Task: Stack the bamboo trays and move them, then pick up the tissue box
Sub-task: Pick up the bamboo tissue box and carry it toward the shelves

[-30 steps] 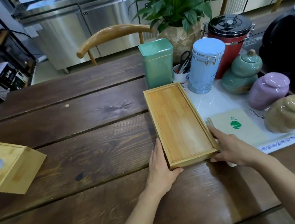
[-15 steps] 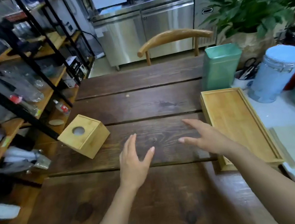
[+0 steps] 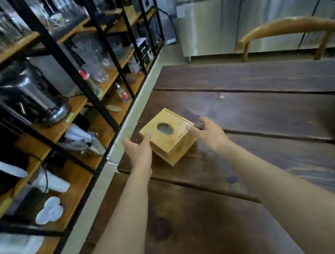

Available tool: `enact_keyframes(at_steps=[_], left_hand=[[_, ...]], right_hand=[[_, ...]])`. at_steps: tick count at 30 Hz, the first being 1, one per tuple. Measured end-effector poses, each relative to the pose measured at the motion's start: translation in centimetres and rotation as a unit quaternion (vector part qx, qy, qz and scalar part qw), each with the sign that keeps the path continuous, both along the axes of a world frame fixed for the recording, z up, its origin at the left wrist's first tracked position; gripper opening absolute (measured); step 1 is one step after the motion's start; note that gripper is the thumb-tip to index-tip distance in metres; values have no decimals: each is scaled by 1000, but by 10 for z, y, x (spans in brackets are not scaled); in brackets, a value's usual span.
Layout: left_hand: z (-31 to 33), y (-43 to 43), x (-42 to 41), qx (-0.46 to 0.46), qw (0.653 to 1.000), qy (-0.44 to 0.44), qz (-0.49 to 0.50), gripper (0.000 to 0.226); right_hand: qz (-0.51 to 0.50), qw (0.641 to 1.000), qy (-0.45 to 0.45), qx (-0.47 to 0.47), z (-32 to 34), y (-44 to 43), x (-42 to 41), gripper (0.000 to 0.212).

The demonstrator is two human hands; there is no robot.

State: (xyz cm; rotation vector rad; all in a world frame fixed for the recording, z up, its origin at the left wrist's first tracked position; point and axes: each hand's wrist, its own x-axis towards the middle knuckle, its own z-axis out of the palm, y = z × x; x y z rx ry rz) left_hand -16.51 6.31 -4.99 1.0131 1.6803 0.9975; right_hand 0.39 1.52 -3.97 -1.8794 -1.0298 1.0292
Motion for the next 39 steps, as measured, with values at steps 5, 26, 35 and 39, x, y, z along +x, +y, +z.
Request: enact_keyframes(at_steps=[5,26,35,39], left_hand=[[-11,38,-4,-35,996,-3,-83,62],[17,-72,-67,-25,995,-17,-98,55],[20,-174,-157,-58,997,-50,6,43],[13,-207,-195,-70,994,-69,56,49]], right_hand=[[-86,981,169,-39,-17,23,-25,66],[-60,968,243,16,4,-76,-95,74],[15,968,248,-37,5,-152,-183,73],[62,968,234,-60,1,-179,-221,74]])
